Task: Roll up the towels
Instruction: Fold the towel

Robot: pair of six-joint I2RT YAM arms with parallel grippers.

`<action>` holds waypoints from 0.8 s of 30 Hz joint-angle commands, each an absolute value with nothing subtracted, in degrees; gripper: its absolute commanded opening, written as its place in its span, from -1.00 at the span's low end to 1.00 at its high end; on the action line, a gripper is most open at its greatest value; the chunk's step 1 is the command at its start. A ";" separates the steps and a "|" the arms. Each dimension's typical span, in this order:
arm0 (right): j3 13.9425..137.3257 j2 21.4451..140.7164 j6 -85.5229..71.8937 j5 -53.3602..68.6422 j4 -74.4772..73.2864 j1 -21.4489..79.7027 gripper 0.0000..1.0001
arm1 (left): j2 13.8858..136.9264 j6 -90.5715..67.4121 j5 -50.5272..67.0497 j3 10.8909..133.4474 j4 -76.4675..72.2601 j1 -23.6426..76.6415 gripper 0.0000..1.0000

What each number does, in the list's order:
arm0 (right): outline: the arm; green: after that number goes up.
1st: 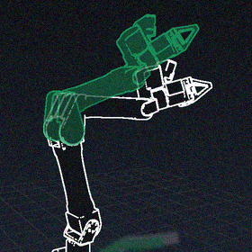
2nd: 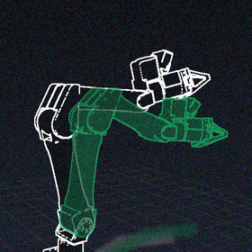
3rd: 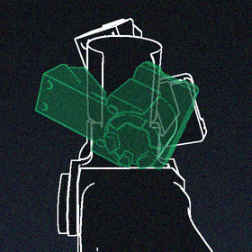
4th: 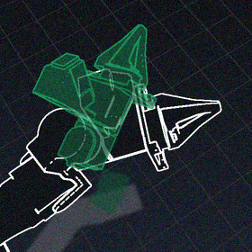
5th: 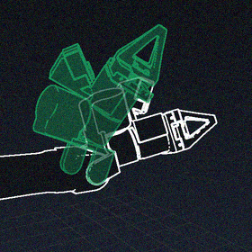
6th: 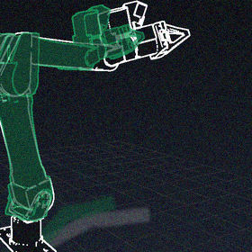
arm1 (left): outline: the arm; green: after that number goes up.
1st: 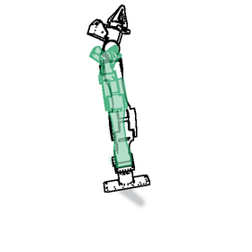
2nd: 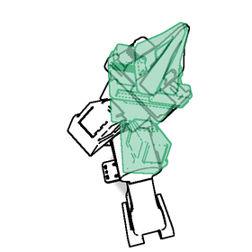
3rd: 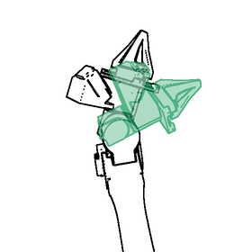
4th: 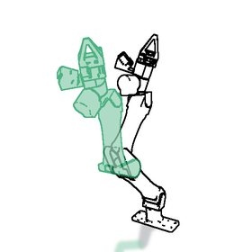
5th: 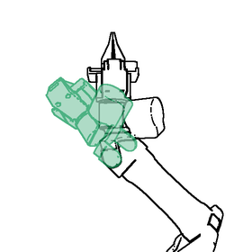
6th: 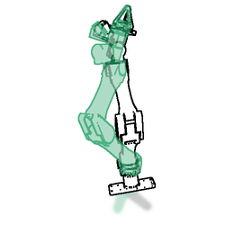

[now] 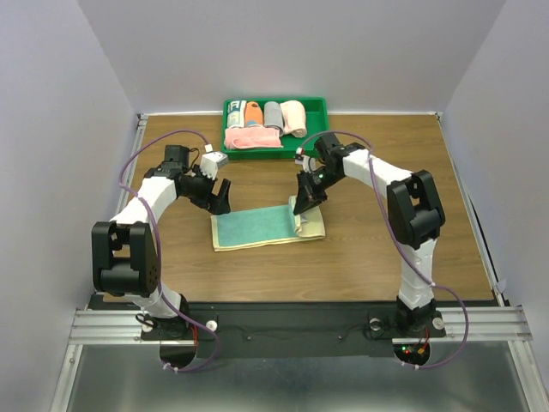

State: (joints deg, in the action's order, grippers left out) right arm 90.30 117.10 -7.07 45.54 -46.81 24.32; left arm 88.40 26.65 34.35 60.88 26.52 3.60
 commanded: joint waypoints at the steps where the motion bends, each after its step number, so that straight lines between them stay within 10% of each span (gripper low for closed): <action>1: 93.42 119.97 -9.05 46.32 -44.21 26.98 -0.99 | 86.22 26.54 35.77 62.40 26.72 2.90 0.97; 24: 96.94 124.80 -12.04 45.97 -41.13 29.09 -0.99 | 85.96 27.42 35.86 61.00 26.54 1.93 0.97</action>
State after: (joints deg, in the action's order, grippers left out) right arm 94.41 124.31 -11.22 45.43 -43.07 28.21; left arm 88.40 26.72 34.48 60.88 26.50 2.33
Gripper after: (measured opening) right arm 0.028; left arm 0.986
